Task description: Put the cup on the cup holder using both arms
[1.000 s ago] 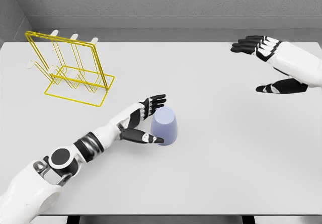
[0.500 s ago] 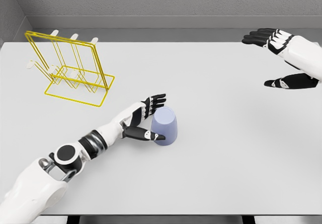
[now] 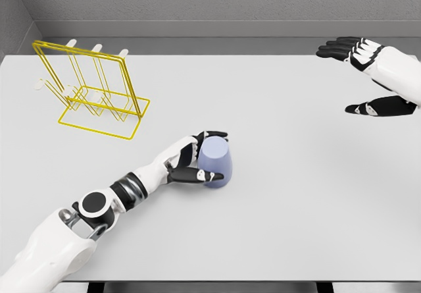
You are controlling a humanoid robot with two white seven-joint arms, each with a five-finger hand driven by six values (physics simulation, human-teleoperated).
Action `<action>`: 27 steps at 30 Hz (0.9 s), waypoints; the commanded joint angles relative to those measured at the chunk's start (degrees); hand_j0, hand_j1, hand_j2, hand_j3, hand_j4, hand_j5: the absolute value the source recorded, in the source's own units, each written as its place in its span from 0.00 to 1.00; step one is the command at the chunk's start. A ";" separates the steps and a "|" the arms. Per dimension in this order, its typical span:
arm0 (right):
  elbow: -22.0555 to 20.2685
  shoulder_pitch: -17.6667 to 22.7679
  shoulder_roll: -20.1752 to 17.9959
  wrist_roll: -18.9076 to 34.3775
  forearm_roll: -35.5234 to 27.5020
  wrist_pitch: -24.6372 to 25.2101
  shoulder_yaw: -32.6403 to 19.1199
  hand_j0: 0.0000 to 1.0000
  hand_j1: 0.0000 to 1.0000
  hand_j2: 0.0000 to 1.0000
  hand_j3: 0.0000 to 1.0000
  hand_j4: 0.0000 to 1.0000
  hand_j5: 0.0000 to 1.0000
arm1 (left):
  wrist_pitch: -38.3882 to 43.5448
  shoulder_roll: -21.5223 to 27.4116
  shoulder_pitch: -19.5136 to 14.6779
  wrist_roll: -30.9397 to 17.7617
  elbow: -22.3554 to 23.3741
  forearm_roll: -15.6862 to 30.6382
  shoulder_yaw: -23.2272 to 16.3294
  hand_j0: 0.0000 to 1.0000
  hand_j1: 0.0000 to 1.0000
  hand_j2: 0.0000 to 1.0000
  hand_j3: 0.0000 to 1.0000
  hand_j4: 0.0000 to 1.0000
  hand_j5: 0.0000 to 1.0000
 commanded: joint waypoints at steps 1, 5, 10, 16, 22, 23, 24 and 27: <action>-0.03 0.00 -0.04 -0.03 -0.41 0.18 -0.01 1.00 1.00 1.00 1.00 1.00 1.00 | -0.12 -0.02 0.00 0.03 0.00 0.17 0.04 0.62 0.62 0.62 0.62 0.62 0.62; -0.03 0.09 -0.04 -0.03 -0.41 0.18 -0.01 1.00 1.00 1.00 1.00 1.00 1.00 | -0.20 -0.02 0.09 0.03 -0.26 0.25 0.21 0.63 0.63 0.63 0.63 0.63 0.63; -0.03 0.09 -0.04 -0.03 -0.41 0.18 -0.01 1.00 1.00 1.00 1.00 1.00 1.00 | -2.66 0.15 0.44 0.03 -0.70 0.43 0.92 0.63 0.63 0.63 0.63 0.63 0.63; -0.03 0.00 -0.04 -0.03 -0.41 0.18 -0.01 1.00 1.00 1.00 1.00 1.00 1.00 | -2.67 0.15 0.70 0.03 -2.90 0.52 1.71 0.62 0.62 0.62 0.62 0.62 0.62; -0.03 0.09 -0.04 -0.03 -0.41 0.18 -0.01 1.00 1.00 1.00 1.00 1.00 1.00 | -3.63 1.03 0.79 0.12 -5.10 0.69 2.76 0.58 0.58 0.58 0.58 0.58 0.58; -0.03 0.09 -0.04 -0.03 -0.41 0.18 -0.01 1.00 1.00 1.00 1.00 1.00 1.00 | -3.63 1.21 0.88 0.12 -5.18 0.69 3.11 0.59 0.59 0.59 0.59 0.59 0.59; -0.03 0.09 -0.04 -0.03 -0.41 0.18 -0.01 1.00 1.00 1.00 1.00 1.00 1.00 | -3.63 1.38 1.05 0.12 -5.27 0.69 3.20 0.59 0.59 0.59 0.59 0.59 0.59; -0.03 0.09 -0.04 -0.03 -0.41 0.18 -0.01 1.00 1.00 1.00 1.00 1.00 1.00 | -3.72 2.61 1.23 0.12 -6.68 0.78 5.13 0.59 0.59 0.59 0.59 0.59 0.59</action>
